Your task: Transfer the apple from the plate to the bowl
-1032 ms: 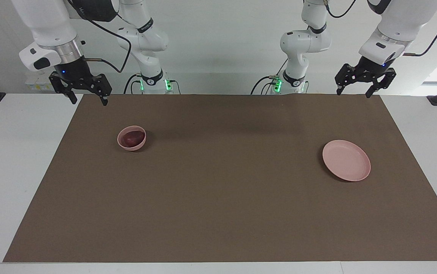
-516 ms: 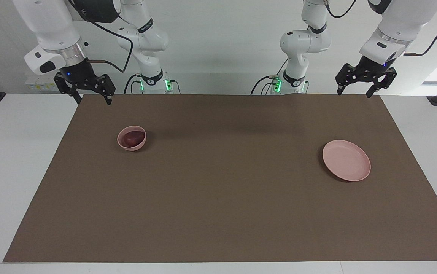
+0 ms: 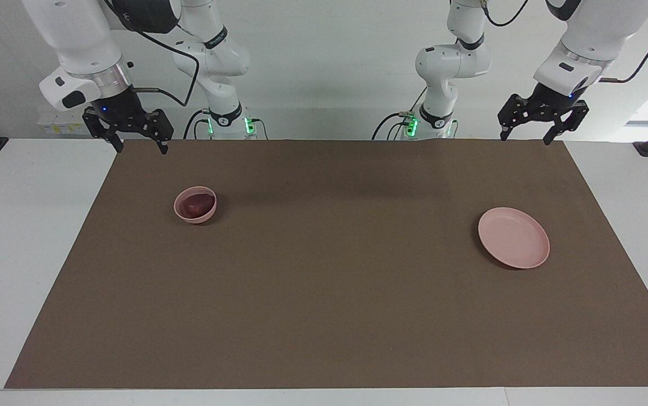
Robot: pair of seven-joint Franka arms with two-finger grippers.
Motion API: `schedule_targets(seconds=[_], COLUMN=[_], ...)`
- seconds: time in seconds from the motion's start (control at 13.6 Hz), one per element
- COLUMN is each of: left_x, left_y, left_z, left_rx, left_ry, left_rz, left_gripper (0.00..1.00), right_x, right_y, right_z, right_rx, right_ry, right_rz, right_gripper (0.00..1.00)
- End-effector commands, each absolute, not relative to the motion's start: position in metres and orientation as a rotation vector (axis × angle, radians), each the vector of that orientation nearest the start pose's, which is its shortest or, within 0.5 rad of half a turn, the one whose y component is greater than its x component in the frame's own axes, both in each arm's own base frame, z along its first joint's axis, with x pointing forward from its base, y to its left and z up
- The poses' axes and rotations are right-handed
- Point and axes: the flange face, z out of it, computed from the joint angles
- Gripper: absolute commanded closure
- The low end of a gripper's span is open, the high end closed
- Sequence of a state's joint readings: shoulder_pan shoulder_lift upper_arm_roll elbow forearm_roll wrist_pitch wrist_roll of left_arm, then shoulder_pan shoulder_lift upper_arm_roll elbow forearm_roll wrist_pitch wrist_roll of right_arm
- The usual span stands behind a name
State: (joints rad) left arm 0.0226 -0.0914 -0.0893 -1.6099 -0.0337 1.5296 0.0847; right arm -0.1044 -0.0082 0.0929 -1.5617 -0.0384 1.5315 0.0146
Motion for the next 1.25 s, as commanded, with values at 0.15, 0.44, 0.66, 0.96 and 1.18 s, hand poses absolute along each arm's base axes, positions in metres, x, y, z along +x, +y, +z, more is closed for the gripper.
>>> schedule_targets(seconds=[0.15,0.44,0.66,0.96,1.18], left_x=[0.5171,0.5171,0.5171,0.5171,0.5171], left_y=[-0.0378,-0.0378,-0.0378,-0.0378,-0.0378], left_z=[0.6543,0.6543,0.6543,0.6543,0.6543], left_rx=[-3.138,-3.138,-3.138,-3.138,-3.138], left_ry=[0.244,0.244,0.244,0.244,0.244], left_rz=[-0.011,-0.011,-0.011,-0.011,-0.011], left_gripper=[0.00,0.00,0.00,0.00,0.00], right_x=[0.5396,0.5396,0.5394,0.5394,0.5394], right_y=[-0.0109,-0.0151,-0.0175,-0.0175,-0.0167], right_z=[0.6302,0.6303,0.6302,0.6302,0.6295], right_rx=[-3.161,-3.160,-3.160,-3.160,-3.160], right_ry=[0.028,0.040,0.047,0.052,0.049], right_rz=[0.049,0.047,0.049,0.049,0.052], right_gripper=[0.00,0.00,0.00,0.00,0.00])
